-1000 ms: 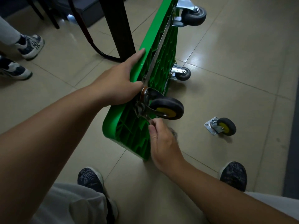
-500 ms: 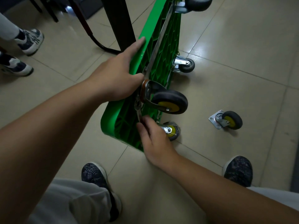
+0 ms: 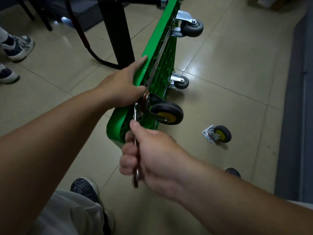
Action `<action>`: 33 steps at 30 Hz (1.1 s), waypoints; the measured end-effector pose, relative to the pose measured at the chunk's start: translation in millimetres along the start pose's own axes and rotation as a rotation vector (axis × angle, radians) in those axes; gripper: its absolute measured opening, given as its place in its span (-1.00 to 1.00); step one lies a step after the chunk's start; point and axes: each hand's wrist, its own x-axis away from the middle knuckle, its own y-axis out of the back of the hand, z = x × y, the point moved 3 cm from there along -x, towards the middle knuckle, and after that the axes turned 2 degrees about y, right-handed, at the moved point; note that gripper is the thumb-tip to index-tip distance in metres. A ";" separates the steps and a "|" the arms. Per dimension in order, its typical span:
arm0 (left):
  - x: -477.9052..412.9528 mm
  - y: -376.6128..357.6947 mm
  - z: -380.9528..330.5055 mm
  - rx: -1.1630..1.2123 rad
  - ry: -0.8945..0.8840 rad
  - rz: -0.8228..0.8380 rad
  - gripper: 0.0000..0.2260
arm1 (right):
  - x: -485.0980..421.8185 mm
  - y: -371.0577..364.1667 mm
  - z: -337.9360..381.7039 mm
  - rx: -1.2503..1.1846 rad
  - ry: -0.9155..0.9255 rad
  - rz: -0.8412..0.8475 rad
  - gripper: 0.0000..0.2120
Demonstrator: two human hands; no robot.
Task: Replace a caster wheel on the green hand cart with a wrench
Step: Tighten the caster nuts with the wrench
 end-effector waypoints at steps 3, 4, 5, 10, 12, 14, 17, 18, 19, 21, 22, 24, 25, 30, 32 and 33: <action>0.1 0.9 -0.6 0.025 0.002 0.014 -0.24 | -1.3 12.6 -24.9 0.238 0.250 -0.179 -0.72; -0.2 0.8 -0.7 0.023 0.004 0.014 -0.24 | -7.3 25.4 -34.8 0.371 0.315 -0.244 -0.77; -0.8 0.7 -0.5 0.017 0.007 0.010 -0.24 | -17.2 41.1 -46.2 0.492 0.344 -0.293 -0.81; -0.9 0.1 -0.5 -0.005 0.007 0.009 -0.23 | -54.5 87.1 -67.4 0.787 0.374 -0.367 -0.76; 0.0 0.1 -1.1 -0.006 0.008 0.011 -0.23 | -65.2 88.1 -70.0 0.793 0.408 -0.302 -0.85; -0.7 -0.1 -1.1 -0.003 0.005 0.007 -0.22 | -74.6 83.1 -69.0 0.759 0.459 -0.234 -0.84; -2.2 -1.3 -2.1 -0.005 0.015 0.007 -0.22 | -80.8 76.8 -68.4 0.725 0.478 -0.233 -0.68; -2.3 -1.5 -1.8 -0.003 0.021 0.007 -0.22 | -81.1 75.0 -68.6 0.718 0.482 -0.249 -0.64; -2.2 -1.6 -1.2 0.003 0.024 0.007 -0.22 | -81.1 73.2 -69.4 0.707 0.481 -0.258 -0.61; -1.6 -1.7 -0.2 0.014 0.020 0.003 -0.22 | -81.1 68.1 -71.2 0.651 0.472 -0.246 -0.61; -1.2 -1.9 0.2 0.008 0.018 -0.002 -0.22 | -81.6 65.8 -72.6 0.616 0.462 -0.232 -0.63; -0.9 -2.1 0.6 -0.005 0.019 -0.009 -0.22 | -83.1 63.2 -75.0 0.580 0.439 -0.217 -0.74; -0.8 -2.0 0.6 -0.006 0.020 -0.014 -0.22 | -82.9 62.6 -75.2 0.575 0.430 -0.214 -0.78; -1.2 -2.5 0.4 -0.013 0.032 -0.026 -0.22 | -77.8 52.2 -75.6 0.492 0.312 -0.150 -0.84; -0.3 -2.8 -0.8 -0.017 0.036 -0.025 -0.23 | -75.2 46.2 -74.4 0.436 0.245 -0.119 -0.79; 0.3 -3.0 -1.2 -0.019 0.037 -0.025 -0.23 | -72.7 43.5 -72.1 0.394 0.209 -0.097 -0.77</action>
